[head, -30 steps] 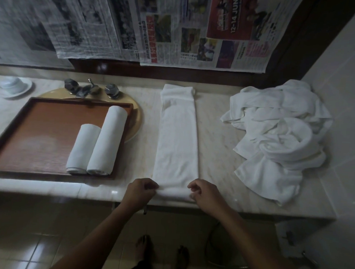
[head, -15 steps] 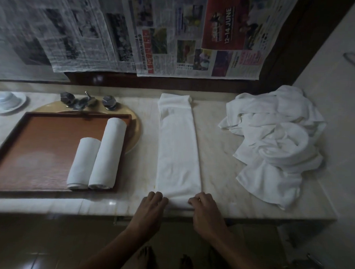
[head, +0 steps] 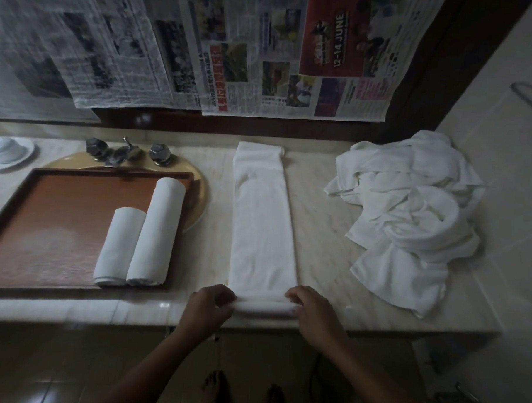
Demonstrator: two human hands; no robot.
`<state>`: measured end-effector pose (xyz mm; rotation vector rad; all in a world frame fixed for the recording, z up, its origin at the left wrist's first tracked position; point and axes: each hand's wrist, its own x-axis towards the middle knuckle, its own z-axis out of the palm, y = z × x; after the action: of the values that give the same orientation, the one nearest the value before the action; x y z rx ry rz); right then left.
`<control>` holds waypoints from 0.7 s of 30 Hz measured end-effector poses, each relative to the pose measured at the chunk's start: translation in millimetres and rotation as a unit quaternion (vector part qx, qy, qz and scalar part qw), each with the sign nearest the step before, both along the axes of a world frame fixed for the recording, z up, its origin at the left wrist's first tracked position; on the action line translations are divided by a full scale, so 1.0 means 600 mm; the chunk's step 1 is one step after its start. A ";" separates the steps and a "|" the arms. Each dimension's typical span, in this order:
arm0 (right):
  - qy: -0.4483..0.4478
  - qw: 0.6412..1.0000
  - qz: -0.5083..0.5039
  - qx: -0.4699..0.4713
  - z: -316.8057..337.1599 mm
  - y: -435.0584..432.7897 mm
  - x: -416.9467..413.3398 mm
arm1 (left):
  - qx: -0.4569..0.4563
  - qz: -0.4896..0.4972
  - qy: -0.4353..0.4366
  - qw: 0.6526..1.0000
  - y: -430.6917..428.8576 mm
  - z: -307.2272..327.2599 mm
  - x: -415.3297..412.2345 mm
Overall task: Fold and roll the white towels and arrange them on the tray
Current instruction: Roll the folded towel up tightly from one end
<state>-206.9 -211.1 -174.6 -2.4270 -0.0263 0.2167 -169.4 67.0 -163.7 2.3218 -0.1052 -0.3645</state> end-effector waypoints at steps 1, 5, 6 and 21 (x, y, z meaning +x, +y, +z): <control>-0.001 0.999 -0.020 0.036 -0.001 -0.002 0.004 | -0.026 0.020 0.034 0.999 0.002 0.001 0.003; -0.043 0.997 -0.041 0.039 -0.005 0.006 0.013 | -0.090 0.102 0.124 0.983 0.008 -0.001 0.012; -0.058 0.998 -0.029 0.015 -0.007 0.012 0.014 | -0.096 0.113 0.134 0.980 0.007 -0.002 0.013; -0.193 0.953 0.116 -0.204 -0.035 0.047 -0.013 | 0.257 -0.171 -0.236 0.921 -0.087 -0.061 -0.063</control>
<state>-214.6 -182.8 -195.7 -2.8410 -0.4873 -0.1707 -207.1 14.9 -200.3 2.8769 -0.7395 0.0203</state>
